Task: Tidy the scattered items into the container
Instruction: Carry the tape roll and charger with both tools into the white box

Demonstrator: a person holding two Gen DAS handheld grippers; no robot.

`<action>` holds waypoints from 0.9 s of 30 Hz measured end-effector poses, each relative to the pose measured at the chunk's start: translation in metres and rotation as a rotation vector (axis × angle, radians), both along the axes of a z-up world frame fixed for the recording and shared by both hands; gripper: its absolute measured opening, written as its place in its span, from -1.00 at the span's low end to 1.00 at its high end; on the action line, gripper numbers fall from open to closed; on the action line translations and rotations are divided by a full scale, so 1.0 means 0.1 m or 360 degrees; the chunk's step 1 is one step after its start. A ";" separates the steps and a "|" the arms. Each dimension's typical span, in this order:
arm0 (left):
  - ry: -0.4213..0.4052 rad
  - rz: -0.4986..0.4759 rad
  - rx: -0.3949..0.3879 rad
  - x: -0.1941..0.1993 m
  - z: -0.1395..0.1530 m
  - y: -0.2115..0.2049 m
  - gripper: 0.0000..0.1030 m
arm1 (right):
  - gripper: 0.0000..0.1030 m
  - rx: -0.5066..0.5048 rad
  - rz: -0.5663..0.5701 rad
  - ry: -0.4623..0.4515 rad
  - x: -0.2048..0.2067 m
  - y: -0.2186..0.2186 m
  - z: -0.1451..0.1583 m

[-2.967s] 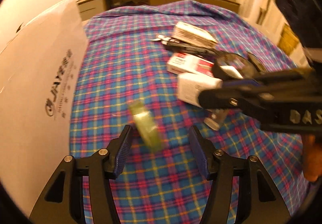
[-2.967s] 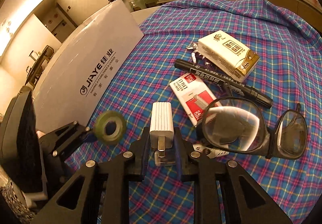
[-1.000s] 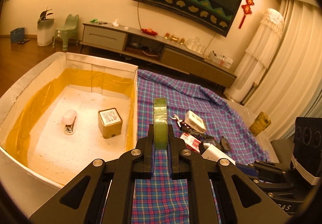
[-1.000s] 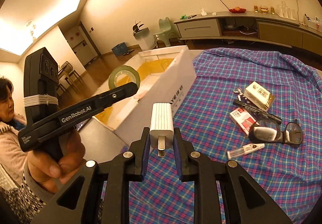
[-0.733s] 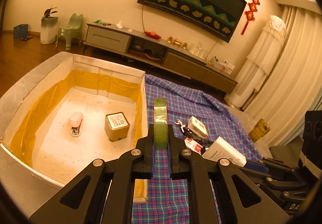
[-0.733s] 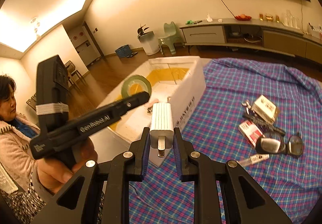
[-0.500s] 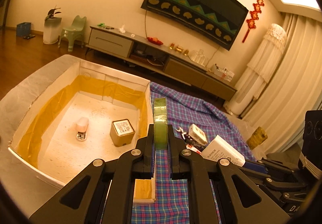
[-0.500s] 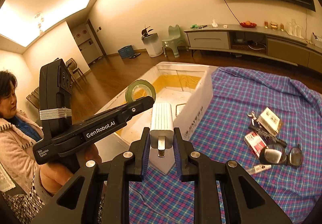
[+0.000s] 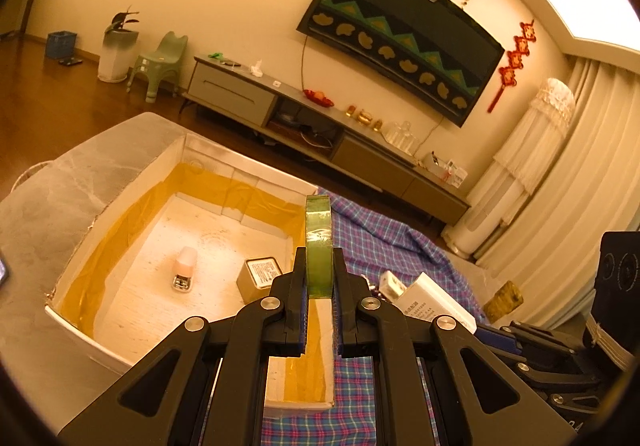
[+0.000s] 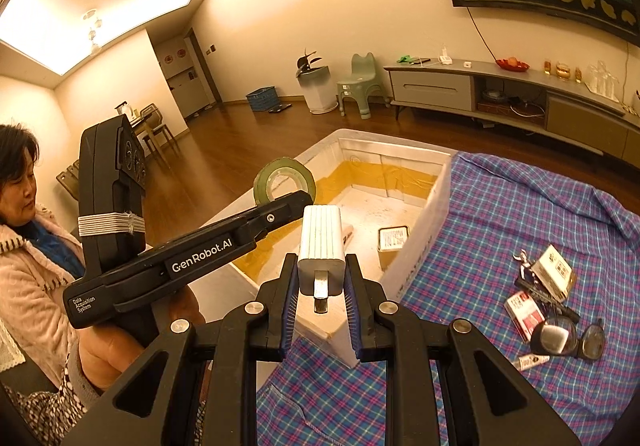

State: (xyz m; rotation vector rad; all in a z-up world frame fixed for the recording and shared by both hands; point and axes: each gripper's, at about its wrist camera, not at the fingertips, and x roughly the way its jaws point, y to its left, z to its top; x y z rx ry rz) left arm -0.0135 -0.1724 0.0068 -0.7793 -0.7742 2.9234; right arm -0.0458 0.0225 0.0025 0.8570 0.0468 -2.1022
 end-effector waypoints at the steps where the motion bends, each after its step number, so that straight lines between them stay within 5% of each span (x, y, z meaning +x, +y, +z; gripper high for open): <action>1: 0.0002 0.0006 0.0006 0.01 0.00 -0.02 -0.82 | -0.55 0.0002 0.0005 0.0001 0.00 -0.02 0.01; 27: -0.0046 0.0180 0.0071 -0.01 -0.01 -0.71 -0.82 | -0.55 0.0162 0.0051 -0.0031 -0.40 -0.58 -0.23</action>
